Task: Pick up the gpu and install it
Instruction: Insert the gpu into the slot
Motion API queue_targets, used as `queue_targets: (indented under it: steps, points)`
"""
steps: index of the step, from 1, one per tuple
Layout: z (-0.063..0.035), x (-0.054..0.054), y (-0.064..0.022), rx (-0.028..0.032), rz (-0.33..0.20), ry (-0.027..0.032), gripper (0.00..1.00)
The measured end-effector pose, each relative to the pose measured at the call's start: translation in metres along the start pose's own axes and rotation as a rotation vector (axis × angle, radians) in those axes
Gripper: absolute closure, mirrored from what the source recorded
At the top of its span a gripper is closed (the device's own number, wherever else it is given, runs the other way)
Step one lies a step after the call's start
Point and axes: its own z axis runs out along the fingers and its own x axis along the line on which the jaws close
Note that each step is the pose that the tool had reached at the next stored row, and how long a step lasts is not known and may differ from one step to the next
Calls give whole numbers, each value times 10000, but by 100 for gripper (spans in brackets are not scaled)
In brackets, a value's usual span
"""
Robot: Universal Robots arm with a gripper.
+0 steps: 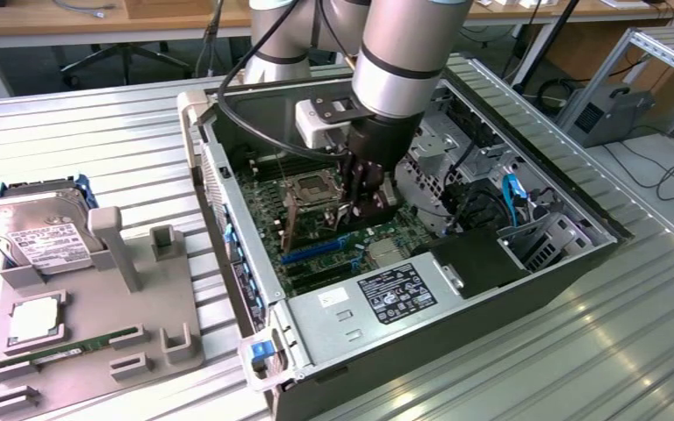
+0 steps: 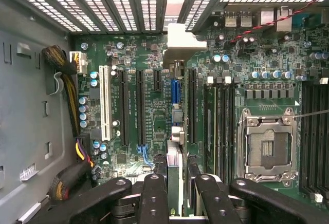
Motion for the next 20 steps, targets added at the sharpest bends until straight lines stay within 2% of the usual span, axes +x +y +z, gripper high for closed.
queue_targets:
  steps: [20]
  points:
    - [71,19,4,0,0,1,74]
